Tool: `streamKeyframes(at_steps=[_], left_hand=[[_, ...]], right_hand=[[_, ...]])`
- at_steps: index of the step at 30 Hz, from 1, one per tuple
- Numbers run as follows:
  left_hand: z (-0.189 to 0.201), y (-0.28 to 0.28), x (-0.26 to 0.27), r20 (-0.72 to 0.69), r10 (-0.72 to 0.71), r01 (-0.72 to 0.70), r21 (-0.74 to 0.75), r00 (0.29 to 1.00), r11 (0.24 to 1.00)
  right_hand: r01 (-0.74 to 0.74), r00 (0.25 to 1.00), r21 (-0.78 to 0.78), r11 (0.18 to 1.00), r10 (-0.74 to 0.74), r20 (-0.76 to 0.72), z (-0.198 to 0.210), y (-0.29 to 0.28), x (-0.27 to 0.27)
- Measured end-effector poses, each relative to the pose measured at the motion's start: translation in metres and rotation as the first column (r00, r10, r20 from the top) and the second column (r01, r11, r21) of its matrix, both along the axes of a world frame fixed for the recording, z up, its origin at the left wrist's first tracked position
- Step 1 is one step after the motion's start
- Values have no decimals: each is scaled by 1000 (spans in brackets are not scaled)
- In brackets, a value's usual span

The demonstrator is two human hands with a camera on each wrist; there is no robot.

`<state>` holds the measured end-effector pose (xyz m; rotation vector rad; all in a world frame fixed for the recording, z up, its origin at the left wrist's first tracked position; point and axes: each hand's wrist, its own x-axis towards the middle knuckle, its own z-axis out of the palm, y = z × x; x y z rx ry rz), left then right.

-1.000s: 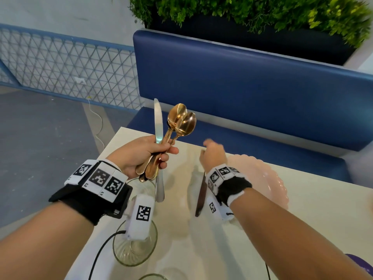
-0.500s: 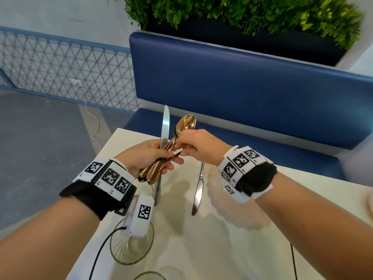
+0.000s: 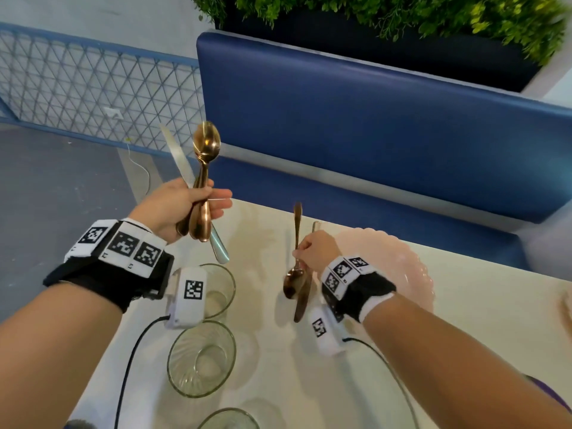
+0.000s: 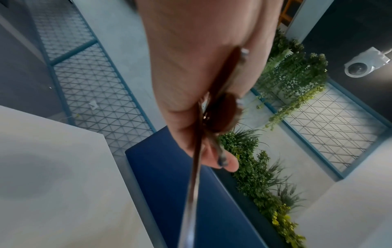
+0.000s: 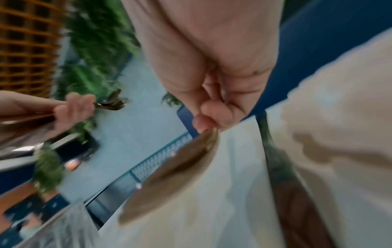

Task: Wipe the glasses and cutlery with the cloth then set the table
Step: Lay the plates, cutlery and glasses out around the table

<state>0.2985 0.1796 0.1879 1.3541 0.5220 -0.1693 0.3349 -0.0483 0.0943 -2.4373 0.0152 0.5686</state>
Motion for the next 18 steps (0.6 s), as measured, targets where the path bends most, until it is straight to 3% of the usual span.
streamKeyframes(at_steps=[3, 6, 11, 18], left_hand=[[-1, -12, -6, -19, -41, 41, 0, 999, 999], [3, -23, -11, -30, -65, 65, -18, 997, 998], [7, -32, -13, -22, -83, 82, -38, 996, 996], [5, -44, -17, -21, -133, 130, -117, 991, 985]], right_hand=[[79, 989, -36, 996, -83, -122, -27, 11, 4], [164, 969, 70, 984, -147, -197, -36, 14, 4], [182, 981, 45, 982, -178, -72, -45, 19, 2], [141, 990, -16, 990, -142, -27, -41, 23, 7]])
